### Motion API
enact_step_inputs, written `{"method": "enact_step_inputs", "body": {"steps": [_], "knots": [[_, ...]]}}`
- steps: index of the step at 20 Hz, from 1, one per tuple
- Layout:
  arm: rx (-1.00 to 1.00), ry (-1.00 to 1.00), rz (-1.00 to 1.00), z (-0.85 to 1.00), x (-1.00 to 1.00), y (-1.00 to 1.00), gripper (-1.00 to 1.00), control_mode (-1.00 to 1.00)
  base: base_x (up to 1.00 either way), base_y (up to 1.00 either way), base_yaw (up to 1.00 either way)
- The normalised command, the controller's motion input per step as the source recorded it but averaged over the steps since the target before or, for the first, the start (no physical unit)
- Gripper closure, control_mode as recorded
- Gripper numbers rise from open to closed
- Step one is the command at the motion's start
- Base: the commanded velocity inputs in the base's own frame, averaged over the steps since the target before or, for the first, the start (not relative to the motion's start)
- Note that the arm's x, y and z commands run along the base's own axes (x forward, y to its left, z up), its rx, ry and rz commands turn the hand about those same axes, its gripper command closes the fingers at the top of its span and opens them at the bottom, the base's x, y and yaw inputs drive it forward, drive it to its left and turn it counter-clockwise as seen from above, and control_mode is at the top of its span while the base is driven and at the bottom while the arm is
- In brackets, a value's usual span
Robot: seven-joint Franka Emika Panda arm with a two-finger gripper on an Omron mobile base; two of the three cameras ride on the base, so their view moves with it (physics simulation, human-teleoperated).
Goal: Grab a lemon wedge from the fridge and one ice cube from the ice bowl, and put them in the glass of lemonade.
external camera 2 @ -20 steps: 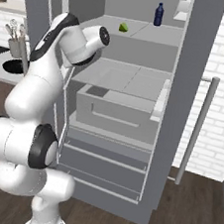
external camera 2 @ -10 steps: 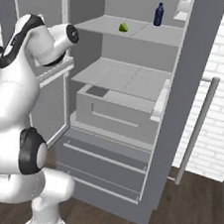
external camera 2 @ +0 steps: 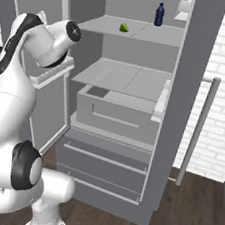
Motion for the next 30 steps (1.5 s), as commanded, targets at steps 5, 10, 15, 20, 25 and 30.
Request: {"method": "enact_step_inputs", "body": {"steps": [5, 10, 15, 20, 25, 30], "knots": [[0.0, -0.01, -0.12, 0.29, -0.6, -0.92, -1.0, -1.0, 0.0, 0.0, 0.0], [-0.14, -0.2, -0.1, 0.05, -0.58, -0.61, -1.0, -1.0, 0.0, 0.0, 0.0], [-0.27, -0.11, -0.08, 0.22, -0.57, -0.58, -1.0, -1.0, 0.0, 0.0, 0.0], [-0.39, -0.03, -0.07, 0.02, -0.61, -0.63, -1.0, -1.0, 0.0, 0.0, 0.0], [-0.35, -0.1, -0.02, 0.0, -0.9, -0.79, -1.0, -1.0, 0.0, 0.0, 0.0], [-0.36, -0.19, 0.01, 0.0, -1.0, -0.5, -1.0, -1.0, 0.0, 0.0, 0.0]]}}
